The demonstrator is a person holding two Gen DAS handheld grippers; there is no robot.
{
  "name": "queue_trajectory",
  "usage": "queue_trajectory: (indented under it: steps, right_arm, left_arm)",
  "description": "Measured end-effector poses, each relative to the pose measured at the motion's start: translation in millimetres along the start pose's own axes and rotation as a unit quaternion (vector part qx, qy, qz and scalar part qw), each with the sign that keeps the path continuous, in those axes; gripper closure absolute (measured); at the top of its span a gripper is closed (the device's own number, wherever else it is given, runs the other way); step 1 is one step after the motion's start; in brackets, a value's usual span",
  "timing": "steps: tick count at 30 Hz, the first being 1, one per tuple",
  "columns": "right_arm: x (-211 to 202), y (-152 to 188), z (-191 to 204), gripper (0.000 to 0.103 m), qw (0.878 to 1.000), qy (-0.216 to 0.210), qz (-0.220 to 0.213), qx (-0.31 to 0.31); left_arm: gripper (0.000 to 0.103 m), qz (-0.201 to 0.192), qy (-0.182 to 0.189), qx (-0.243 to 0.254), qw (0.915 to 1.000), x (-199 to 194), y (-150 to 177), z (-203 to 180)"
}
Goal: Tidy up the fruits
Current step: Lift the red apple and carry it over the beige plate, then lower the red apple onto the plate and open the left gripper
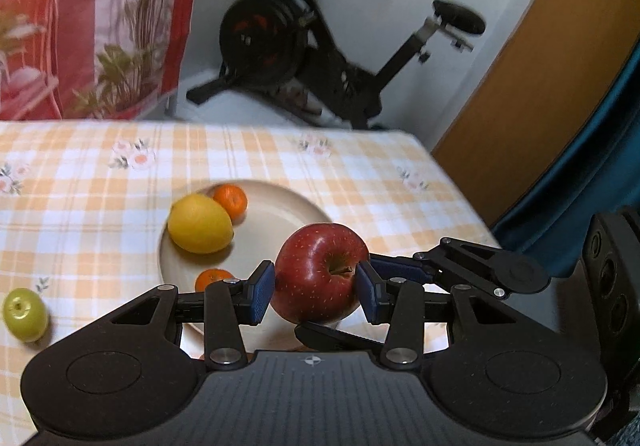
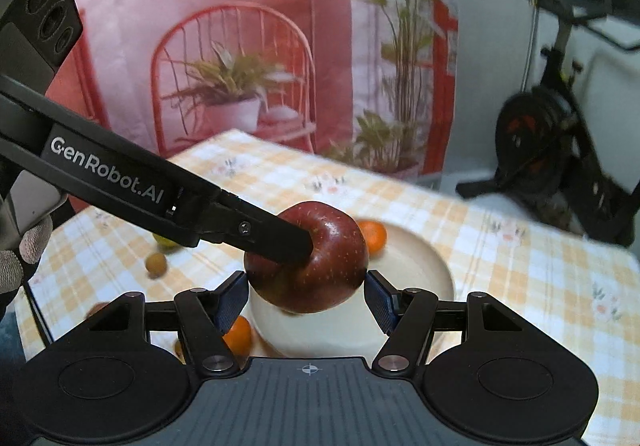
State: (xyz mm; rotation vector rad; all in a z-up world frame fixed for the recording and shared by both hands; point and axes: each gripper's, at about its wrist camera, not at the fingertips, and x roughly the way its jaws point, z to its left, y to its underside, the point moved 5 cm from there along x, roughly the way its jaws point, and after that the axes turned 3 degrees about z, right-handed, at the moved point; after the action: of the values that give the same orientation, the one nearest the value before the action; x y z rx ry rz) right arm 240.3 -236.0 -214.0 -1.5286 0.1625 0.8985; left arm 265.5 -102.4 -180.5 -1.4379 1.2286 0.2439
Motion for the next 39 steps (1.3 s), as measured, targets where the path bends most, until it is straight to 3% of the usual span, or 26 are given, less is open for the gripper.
queue_trajectory:
  steps: [5, 14, 39]
  right_arm:
    - [30, 13, -26, 0.043, 0.997, -0.033, 0.037, 0.059]
    - [65, 26, -32, 0.043, 0.993, -0.039, 0.092, 0.062]
    - [96, 4, 3, 0.043, 0.995, -0.044, 0.093, 0.006]
  left_arm:
    - [0.056, 0.037, -0.005, -0.012, 0.9992, 33, -2, 13]
    - [0.055, 0.075, -0.013, -0.034, 0.9965, 63, 4, 30]
    - [0.055, 0.046, -0.060, -0.074, 0.9944, 49, 2, 65]
